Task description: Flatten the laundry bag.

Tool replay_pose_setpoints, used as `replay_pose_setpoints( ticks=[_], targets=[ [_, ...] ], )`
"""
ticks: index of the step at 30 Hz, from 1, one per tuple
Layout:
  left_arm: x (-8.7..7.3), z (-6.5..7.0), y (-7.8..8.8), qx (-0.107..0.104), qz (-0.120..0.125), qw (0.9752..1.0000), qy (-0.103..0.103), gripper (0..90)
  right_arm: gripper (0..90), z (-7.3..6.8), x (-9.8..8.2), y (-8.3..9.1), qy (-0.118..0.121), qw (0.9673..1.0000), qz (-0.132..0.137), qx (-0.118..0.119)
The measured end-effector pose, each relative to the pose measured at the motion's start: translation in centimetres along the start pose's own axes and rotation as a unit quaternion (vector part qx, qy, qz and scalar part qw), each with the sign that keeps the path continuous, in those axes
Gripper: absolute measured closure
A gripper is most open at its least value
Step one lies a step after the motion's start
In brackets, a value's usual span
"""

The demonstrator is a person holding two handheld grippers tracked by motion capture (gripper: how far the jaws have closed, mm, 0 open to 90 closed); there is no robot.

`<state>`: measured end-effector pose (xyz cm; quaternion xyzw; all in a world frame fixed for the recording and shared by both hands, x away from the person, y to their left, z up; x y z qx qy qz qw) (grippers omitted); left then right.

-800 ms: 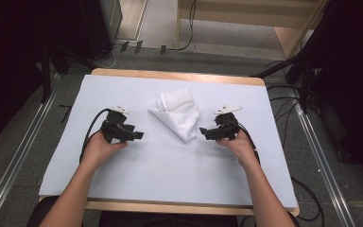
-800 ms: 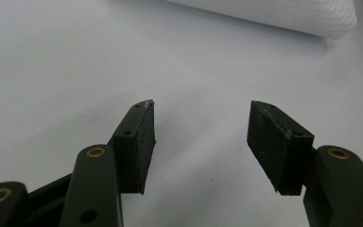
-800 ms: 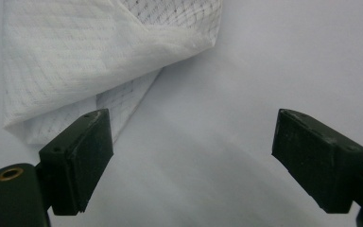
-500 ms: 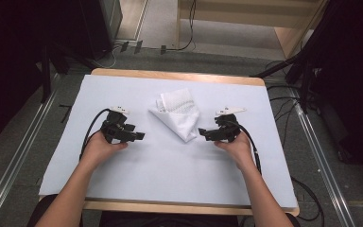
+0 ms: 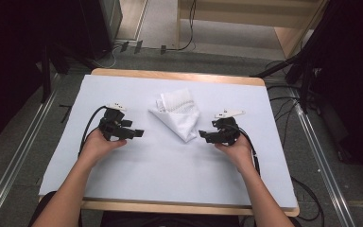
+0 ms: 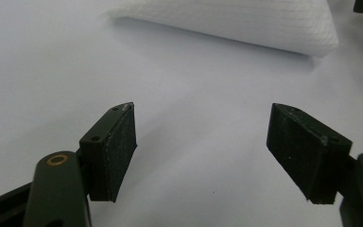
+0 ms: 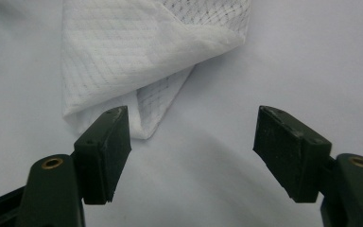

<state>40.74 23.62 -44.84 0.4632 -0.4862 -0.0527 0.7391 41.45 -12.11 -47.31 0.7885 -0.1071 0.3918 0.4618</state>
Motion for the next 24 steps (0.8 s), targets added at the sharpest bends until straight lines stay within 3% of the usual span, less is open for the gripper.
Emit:
replay_pose_setpoints(
  ticks=[4,7,24],
  targets=[
    [0.14,-0.21,-0.05,-0.002,0.008,0.9998,0.019,22.6,29.8,-0.12,-0.07,0.03,0.002,1.0000,-0.003,-0.001],
    [0.07,-0.29,-0.15,-0.001,0.003,0.9997,0.023,23.3,30.5,-0.06,-0.08,0.05,0.000,1.0000,-0.006,-0.001],
    [0.03,-0.03,-0.08,-0.005,-0.018,0.9997,0.013,31.9,37.5,-0.07,0.15,0.11,-0.006,1.0000,-0.006,-0.003]
  ],
)
Point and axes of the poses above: each handheld gripper's, and its own axes: y roughly backward along the jaws, x roughly out of its top, z roughly to its right, the point moved 3 cm from there along -y, roughly forward along the jaws, and after that the axes turned 12 degrees about -y, right-handed, at the moved point
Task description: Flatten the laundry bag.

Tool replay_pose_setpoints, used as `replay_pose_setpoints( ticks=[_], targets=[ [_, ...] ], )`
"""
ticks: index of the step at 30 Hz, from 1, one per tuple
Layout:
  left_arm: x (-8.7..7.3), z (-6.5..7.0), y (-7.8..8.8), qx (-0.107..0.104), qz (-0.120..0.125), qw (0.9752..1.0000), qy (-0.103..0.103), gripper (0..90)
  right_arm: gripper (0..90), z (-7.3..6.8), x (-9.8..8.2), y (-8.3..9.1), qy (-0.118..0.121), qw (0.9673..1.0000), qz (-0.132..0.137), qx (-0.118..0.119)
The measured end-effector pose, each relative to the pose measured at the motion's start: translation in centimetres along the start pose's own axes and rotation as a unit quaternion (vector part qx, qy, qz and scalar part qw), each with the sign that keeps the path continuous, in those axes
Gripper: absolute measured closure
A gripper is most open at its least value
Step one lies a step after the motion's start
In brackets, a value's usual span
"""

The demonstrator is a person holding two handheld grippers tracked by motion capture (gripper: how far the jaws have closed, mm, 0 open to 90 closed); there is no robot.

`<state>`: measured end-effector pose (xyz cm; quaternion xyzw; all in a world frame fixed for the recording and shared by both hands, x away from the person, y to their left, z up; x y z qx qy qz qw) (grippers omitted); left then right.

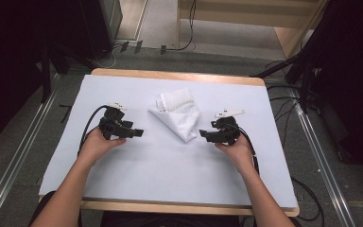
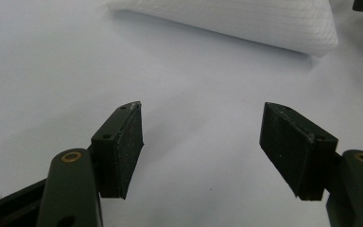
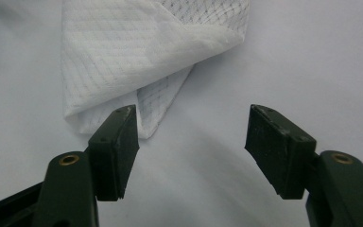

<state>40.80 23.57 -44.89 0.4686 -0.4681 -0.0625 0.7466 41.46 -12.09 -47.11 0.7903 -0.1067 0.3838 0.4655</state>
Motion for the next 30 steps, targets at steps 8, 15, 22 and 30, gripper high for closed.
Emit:
replay_pose_setpoints(
  ticks=[8,15,22,30],
  targets=[
    [-0.2,0.3,0.4,0.001,0.001,1.0000,0.000,32.6,55.5,0.0,0.9,-0.2,-0.006,1.0000,0.003,0.006],
    [-0.9,0.6,1.4,0.008,0.010,0.9999,0.008,32.6,74.7,0.5,1.9,-0.9,-0.027,0.9996,0.003,0.008],
    [-1.7,0.8,2.2,0.020,0.007,0.9997,0.012,32.7,90.0,1.4,2.6,-2.6,-0.041,0.9988,-0.022,0.013],
    [-1.9,0.7,2.5,0.022,0.010,0.9996,0.016,32.7,90.0,1.4,2.7,-4.8,-0.038,0.9985,-0.039,0.006]
  ],
)
Point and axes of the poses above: each handheld gripper's, and its own axes: y roughly backward along the jaws, x roughly out of its top, z roughly to its right, the point moved 3 cm from there along -y, roughly forward along the jaws, and after that the axes turned 12 degrees about -y, right-handed, at the moved point
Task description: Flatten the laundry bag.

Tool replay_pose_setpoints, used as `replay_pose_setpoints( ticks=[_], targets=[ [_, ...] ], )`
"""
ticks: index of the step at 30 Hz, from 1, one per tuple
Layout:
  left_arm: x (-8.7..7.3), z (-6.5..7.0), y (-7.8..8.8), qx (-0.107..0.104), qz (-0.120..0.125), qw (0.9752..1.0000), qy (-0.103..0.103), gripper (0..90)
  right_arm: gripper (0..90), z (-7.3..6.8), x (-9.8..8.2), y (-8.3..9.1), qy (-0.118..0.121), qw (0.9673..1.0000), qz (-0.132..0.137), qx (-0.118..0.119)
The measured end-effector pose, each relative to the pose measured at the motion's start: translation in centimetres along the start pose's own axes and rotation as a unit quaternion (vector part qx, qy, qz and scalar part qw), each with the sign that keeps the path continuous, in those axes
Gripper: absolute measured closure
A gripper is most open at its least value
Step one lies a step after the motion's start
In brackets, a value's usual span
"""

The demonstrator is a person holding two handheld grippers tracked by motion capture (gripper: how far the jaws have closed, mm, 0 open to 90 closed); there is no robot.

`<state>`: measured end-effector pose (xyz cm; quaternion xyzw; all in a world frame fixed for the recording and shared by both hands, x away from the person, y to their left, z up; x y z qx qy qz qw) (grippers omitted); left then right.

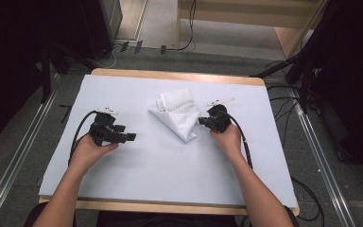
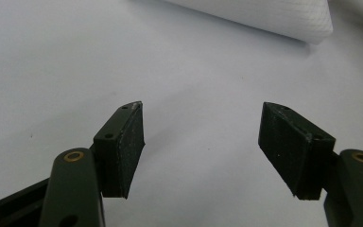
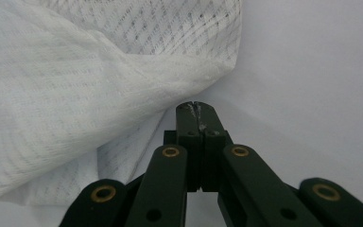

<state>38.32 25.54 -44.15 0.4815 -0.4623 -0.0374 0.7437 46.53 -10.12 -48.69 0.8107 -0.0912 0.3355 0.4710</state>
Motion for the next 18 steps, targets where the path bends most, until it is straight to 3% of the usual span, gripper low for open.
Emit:
replay_pose_setpoints(
  ticks=[3,18],
  targets=[
    [-0.1,-0.1,0.0,0.001,0.000,1.0000,0.003,32.7,90.0,0.0,-0.1,-0.3,-0.007,1.0000,-0.002,0.001],
    [-0.4,-0.9,0.6,0.009,0.003,0.9998,0.015,32.7,90.0,-2.0,0.5,0.5,0.010,0.9994,0.020,0.025]
  ],
)
Point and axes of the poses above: each handheld gripper's, and its own axes: y roughly backward along the jaws, x roughly out of its top, z roughly to its right, the point moved 3 cm from there along -y, roughly forward along the jaws, and after that the axes turned 12 degrees about -y, right-handed, at the moved point
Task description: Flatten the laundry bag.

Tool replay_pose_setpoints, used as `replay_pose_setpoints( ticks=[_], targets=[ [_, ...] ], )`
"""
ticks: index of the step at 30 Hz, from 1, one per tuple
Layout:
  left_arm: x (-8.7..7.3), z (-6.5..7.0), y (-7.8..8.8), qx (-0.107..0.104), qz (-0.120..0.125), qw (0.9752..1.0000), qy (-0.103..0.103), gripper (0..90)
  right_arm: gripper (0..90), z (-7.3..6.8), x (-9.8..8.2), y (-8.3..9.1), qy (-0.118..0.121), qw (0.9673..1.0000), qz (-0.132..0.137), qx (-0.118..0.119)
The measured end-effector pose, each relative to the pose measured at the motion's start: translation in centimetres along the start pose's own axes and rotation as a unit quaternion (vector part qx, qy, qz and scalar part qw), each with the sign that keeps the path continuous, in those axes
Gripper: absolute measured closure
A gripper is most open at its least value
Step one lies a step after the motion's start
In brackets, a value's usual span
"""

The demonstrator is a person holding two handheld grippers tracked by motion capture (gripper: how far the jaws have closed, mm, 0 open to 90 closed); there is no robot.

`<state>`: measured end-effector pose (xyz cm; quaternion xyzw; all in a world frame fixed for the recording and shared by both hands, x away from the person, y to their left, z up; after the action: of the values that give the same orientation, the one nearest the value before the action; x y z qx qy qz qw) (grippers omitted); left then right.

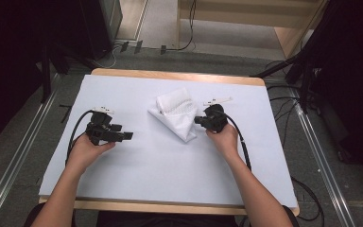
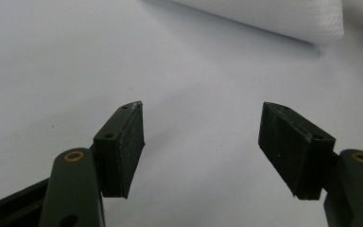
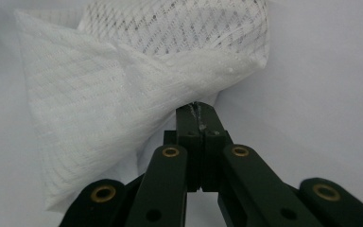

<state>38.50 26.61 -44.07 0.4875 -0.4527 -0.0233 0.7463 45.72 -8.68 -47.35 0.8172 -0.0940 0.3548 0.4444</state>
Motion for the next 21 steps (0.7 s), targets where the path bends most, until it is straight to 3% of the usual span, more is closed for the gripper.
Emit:
replay_pose_setpoints(
  ticks=[14,21],
  targets=[
    [-0.3,-0.6,0.4,0.002,0.003,0.9999,0.010,32.7,90.0,-3.2,0.3,0.2,0.032,0.9991,0.008,0.027],
    [-0.3,-0.8,0.4,0.001,0.004,0.9999,0.015,32.7,90.0,-4.8,0.0,-0.5,0.044,0.9981,0.002,0.042]
  ],
)
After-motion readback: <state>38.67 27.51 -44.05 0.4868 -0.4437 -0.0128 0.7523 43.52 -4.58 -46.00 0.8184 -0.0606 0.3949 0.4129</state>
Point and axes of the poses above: each handheld gripper's, and its own axes: y roughly backward along the jaws, x roughly out of its top, z roughly to its right, the point moved 3 cm from there along -y, roughly forward along the jaws, and after that the axes turned 12 degrees about -y, right-handed, at the moved point
